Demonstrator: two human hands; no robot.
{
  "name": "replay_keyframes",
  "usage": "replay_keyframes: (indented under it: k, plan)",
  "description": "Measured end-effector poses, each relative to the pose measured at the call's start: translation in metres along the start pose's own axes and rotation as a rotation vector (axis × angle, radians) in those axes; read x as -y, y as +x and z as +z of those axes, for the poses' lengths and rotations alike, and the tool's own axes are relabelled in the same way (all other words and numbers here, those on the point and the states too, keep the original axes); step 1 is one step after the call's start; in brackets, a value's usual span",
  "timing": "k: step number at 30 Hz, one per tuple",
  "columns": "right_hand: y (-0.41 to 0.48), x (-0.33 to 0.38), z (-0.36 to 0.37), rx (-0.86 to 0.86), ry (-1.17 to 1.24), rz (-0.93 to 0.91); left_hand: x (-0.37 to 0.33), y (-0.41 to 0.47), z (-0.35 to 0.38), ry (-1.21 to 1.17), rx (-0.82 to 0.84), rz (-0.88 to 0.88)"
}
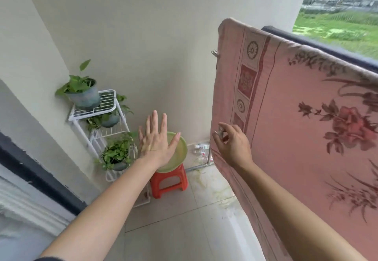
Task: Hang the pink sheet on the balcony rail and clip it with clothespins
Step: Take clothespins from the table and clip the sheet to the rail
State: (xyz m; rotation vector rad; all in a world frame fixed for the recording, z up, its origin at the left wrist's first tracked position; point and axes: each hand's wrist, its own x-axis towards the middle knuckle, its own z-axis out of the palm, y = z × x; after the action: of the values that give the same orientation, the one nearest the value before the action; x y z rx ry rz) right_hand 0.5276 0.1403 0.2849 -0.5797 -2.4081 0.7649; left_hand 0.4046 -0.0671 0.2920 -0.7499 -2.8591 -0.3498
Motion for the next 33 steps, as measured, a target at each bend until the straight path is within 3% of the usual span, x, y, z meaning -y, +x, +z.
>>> replay_keyframes:
  k: [8, 14, 19, 25, 33]
  plan:
    - [0.149, -0.069, 0.064, -0.003, 0.027, 0.081, -0.012, 0.161, 0.098, -0.048, 0.158, 0.049]
    - [0.27, -0.12, 0.129, 0.106, 0.126, 0.161, -0.025, 0.273, 0.161, -0.156, 0.363, -0.106]
    - [0.36, -0.143, 0.164, 0.177, 0.146, 0.19, -0.024, 0.359, 0.187, -0.182, 0.397, -0.104]
    - [0.42, -0.18, 0.206, 0.224, 0.111, 0.238, -0.014, 0.434, 0.241, -0.167, 0.526, -0.086]
    - [0.421, -0.228, 0.255, 0.149, 0.018, 0.42, -0.017, 0.515, 0.364, -0.262, 0.861, 0.071]
